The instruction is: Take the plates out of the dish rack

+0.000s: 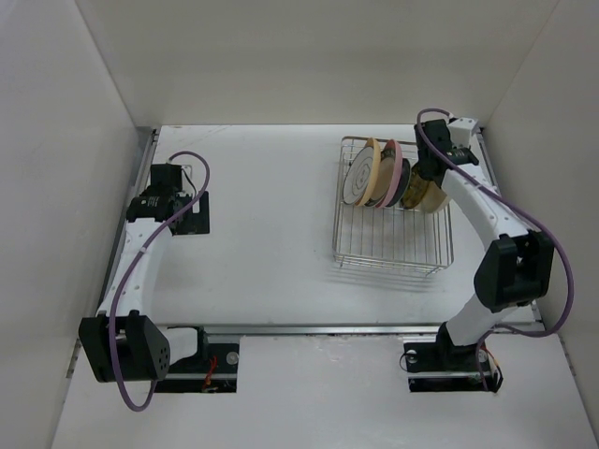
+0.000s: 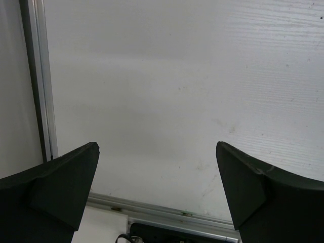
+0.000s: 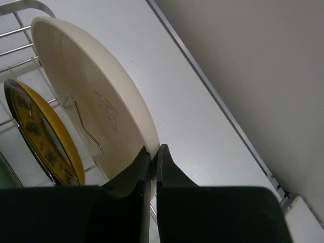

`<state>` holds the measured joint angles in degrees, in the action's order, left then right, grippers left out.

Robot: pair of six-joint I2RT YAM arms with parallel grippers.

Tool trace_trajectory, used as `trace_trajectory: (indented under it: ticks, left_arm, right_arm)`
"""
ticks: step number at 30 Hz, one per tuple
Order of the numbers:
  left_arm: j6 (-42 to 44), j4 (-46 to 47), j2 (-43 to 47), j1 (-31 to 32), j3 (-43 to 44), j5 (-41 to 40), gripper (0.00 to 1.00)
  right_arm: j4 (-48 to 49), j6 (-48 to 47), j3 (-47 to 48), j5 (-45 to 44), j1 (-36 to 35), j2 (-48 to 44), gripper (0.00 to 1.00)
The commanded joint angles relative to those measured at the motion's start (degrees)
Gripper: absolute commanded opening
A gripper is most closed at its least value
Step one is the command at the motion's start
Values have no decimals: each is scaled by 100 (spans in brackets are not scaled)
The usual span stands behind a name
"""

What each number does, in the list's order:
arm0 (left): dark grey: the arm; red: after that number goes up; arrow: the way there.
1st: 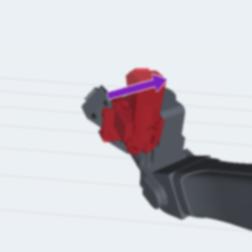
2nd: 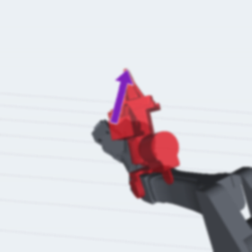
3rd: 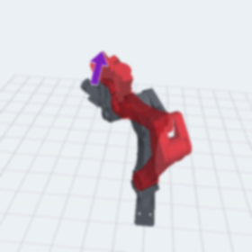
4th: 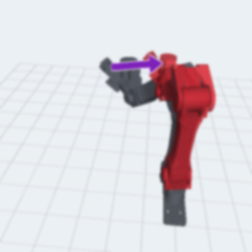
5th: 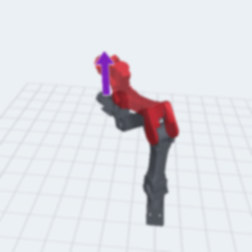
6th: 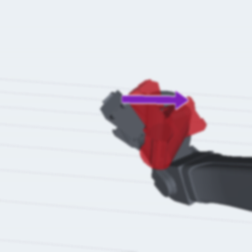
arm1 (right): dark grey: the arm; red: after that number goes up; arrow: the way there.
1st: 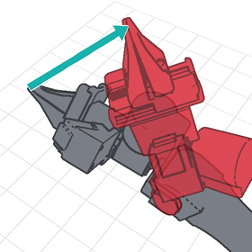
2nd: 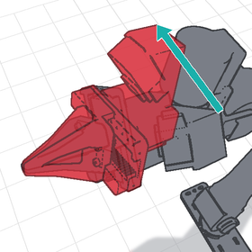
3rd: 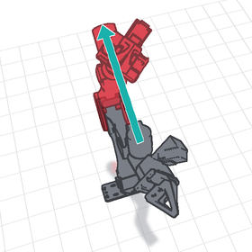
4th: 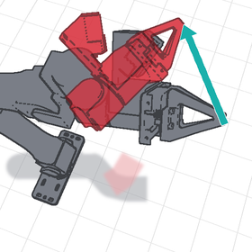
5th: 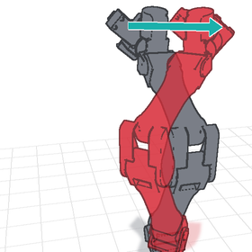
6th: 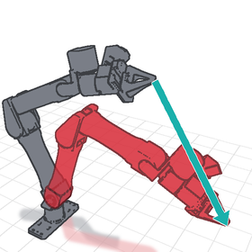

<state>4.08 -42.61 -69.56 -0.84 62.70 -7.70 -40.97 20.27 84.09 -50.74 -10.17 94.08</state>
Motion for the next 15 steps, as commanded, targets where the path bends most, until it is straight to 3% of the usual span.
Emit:
trace_trajectory:
  ticks: [1,7,15]
  left_arm:
    - [49,-37,30,-21,-21,76,100]
    - [49,-90,30,-21,32,182,100]
    - [102,-142,83,-21,32,287,100]
  right_arm:
    - [109,355,721,-804,-98,-461,0]
    - [-499,171,1731,-2246,-398,-514,0]
    - [-561,-278,2453,-2932,-1064,-803,0]
